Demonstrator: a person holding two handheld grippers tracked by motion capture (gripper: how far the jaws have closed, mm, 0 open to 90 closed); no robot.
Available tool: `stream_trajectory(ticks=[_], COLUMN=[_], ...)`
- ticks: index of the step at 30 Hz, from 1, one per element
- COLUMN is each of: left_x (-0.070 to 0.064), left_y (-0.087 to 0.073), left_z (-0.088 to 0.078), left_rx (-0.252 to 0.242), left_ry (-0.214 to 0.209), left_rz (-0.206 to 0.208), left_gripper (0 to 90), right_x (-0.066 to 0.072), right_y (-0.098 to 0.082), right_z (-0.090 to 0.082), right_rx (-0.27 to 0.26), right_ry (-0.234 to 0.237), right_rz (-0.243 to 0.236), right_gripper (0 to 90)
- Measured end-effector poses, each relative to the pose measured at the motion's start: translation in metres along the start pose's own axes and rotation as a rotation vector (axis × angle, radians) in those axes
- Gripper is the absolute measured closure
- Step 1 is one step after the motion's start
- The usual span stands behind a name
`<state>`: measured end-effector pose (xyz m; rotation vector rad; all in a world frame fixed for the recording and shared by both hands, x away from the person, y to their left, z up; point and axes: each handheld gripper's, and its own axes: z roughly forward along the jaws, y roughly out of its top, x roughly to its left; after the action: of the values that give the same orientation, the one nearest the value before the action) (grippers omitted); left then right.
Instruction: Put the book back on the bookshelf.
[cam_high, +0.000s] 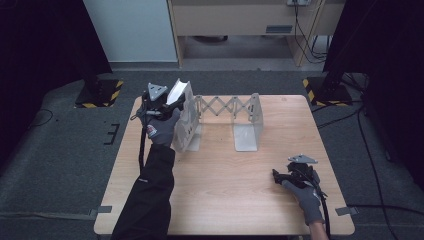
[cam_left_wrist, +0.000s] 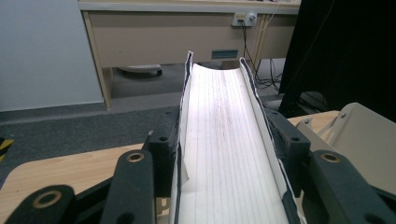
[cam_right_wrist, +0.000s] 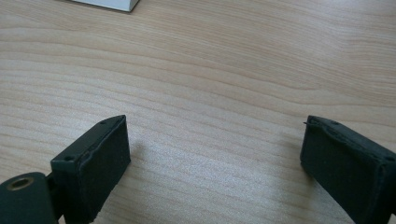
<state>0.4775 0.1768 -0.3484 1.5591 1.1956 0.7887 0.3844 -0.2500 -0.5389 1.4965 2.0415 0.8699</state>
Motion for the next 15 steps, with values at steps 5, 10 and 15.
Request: stream_trajectory(ticks=[5, 10, 15], left_x=[-0.004, -0.008, -0.012], left_y=[-0.009, -0.015, -0.02], left_z=[0.021, 0.034, 0.042], left_rx=[0.006, 0.022, 0.039], left_ry=[0.02, 0.026, 0.041], left_rz=[-0.004, -0.011, -0.003], left_gripper=[52.2, 52.2, 52.1], right_x=[0.0, 0.0, 0.0], right_y=[0.0, 0.0, 0.0], right_z=[0.0, 0.0, 0.0], right_rx=[-0.001, -0.001, 0.0], right_ry=[-0.001, 0.0, 0.001], right_rz=[0.002, 0.001, 0.001], right_gripper=[8.5, 8.4, 8.4])
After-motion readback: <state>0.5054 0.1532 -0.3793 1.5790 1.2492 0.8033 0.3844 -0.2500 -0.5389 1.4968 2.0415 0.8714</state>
